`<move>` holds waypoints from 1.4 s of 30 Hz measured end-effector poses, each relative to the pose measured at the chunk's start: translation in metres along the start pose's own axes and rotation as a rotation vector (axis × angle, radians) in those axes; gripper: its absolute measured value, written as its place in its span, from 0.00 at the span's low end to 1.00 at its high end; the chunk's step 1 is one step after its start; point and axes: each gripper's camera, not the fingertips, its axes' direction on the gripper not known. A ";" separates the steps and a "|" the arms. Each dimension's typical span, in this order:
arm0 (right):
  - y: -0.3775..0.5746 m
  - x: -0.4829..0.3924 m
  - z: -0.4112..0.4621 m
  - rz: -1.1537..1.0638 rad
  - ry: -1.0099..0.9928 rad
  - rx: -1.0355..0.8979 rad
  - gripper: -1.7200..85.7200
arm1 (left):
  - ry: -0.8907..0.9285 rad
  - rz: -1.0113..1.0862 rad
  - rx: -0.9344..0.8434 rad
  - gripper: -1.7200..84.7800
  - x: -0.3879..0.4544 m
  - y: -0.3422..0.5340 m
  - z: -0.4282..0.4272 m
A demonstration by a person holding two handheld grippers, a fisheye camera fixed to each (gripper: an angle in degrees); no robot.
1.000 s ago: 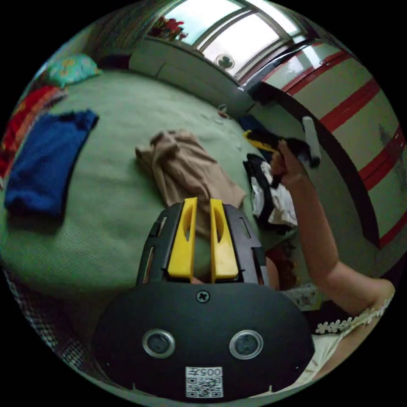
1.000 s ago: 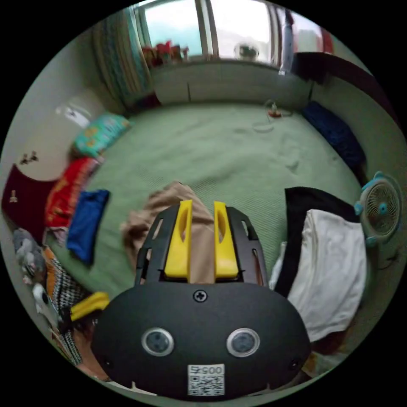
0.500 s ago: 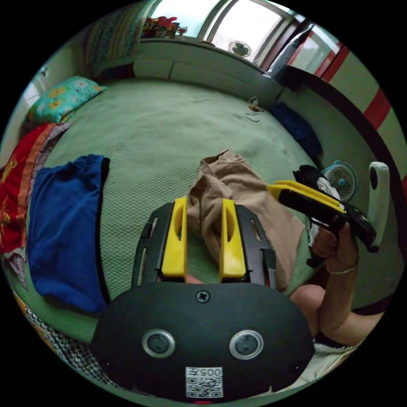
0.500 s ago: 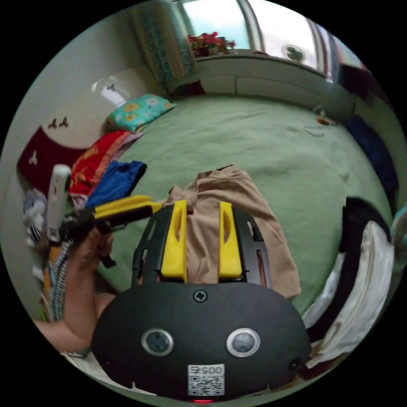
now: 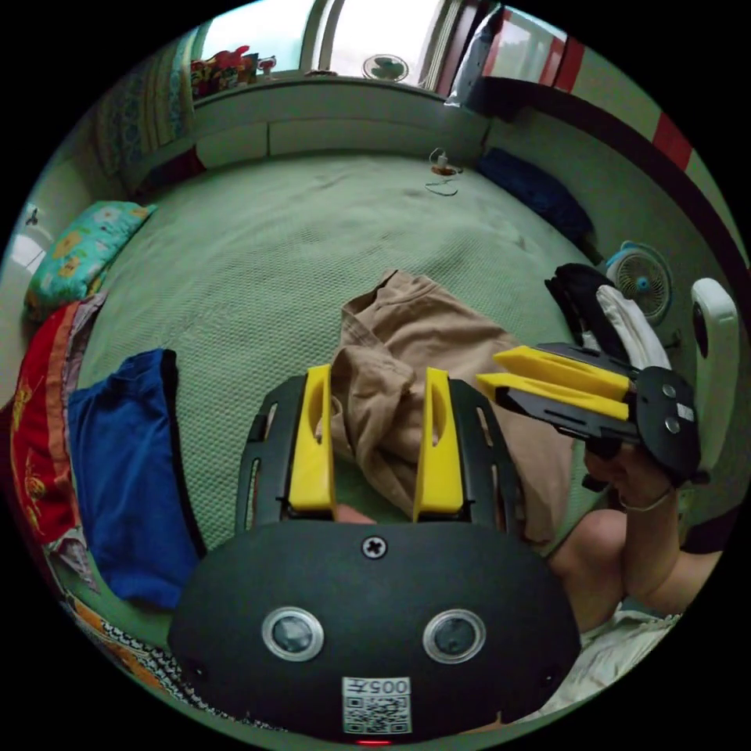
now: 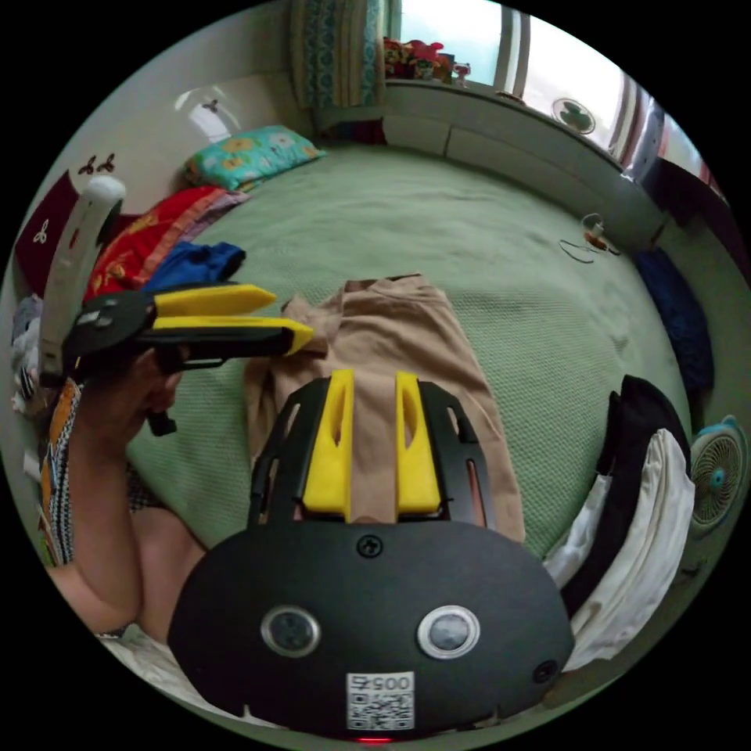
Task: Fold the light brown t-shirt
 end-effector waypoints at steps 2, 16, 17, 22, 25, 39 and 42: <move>0.004 -0.005 -0.001 -0.025 -0.011 0.008 0.12 | 0.062 -0.029 -0.002 0.18 -0.004 -0.009 0.006; 0.011 -0.008 0.010 -0.011 -0.073 -0.011 0.11 | -0.013 -0.395 -0.046 0.06 -0.092 -0.037 0.002; 0.011 -0.009 0.011 -0.016 -0.071 -0.015 0.11 | -0.015 -0.428 -0.024 0.06 -0.100 -0.036 -0.002; 0.013 -0.026 0.021 -0.091 -0.031 -0.044 0.11 | 0.032 -0.471 0.029 0.04 -0.118 -0.035 -0.016; 0.012 -0.032 0.023 -0.098 -0.028 -0.034 0.11 | 0.243 -0.323 0.052 0.09 -0.104 -0.047 -0.020; 0.010 -0.037 0.038 -0.072 -0.019 -0.040 0.11 | 0.131 -0.092 -0.178 0.06 -0.056 -0.092 0.003; 0.009 -0.037 0.041 -0.062 -0.021 -0.040 0.11 | 0.171 -0.102 -0.119 0.04 -0.061 -0.093 -0.011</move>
